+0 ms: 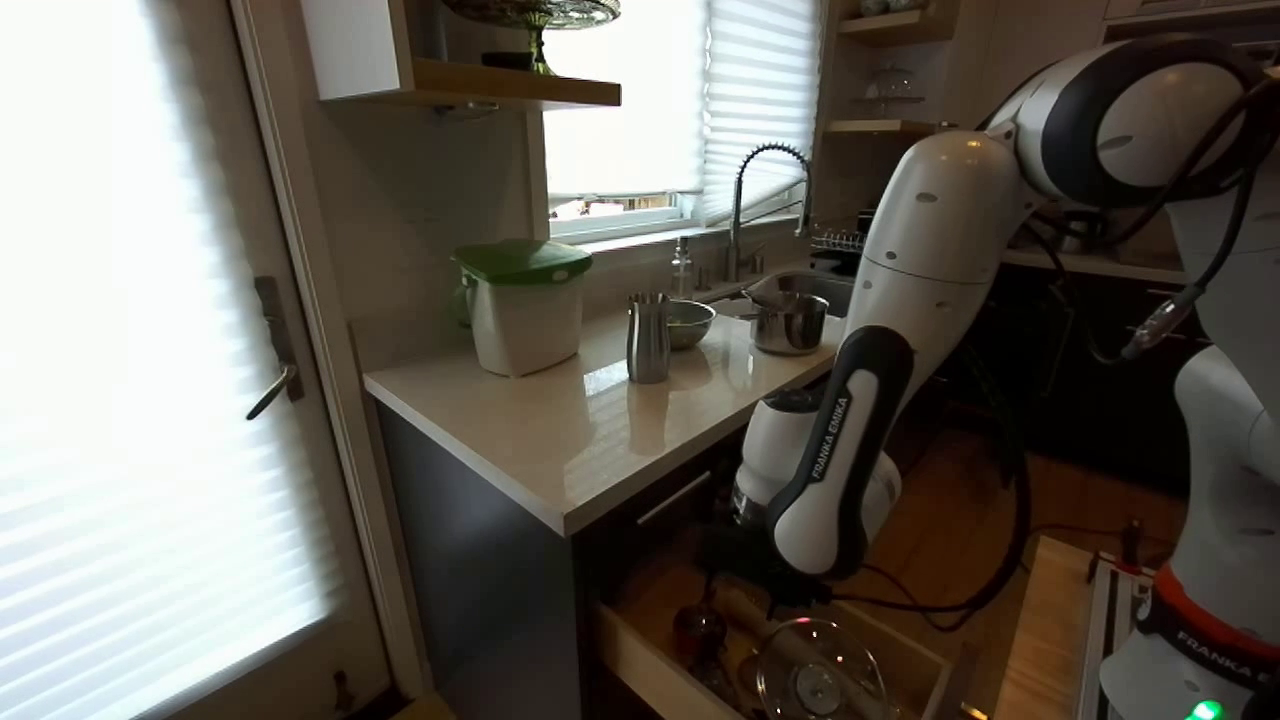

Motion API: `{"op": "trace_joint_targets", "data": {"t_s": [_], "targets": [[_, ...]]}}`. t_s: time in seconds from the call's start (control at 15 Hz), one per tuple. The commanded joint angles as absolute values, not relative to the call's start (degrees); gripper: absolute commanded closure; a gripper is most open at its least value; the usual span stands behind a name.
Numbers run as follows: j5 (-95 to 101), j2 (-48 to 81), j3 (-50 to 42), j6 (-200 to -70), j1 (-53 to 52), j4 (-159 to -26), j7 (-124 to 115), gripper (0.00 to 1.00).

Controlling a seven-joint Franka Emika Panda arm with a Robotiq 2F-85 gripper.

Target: Remove one measuring cup from the open drawer and put it on the counter

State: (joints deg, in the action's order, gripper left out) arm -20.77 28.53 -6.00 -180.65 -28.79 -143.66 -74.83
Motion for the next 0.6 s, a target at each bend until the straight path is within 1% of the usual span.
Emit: {"op": "trace_joint_targets", "data": {"t_s": [0.0, 0.07, 0.13, 0.2, 0.33, 0.47, 0.53], "targets": [[-22.8, 30.8, -7.2, -180.9, -28.7, -142.7, -78.7, 0.03], [-23.1, 31.3, -6.9, -181.0, -28.4, -142.5, -79.4, 0.13], [-23.2, 31.9, -7.0, -181.0, -28.7, -142.0, -80.3, 0.18], [-23.3, 32.4, -6.8, -180.9, -28.6, -141.5, -81.0, 0.31], [-23.3, 33.2, -6.8, -180.9, -28.7, -140.5, -82.5, 0.46], [-23.1, 34.0, -7.2, -180.7, -28.8, -139.1, -83.9, 0.53], [-23.0, 34.3, -7.3, -180.4, -28.7, -138.4, -84.4, 0.58]]}}
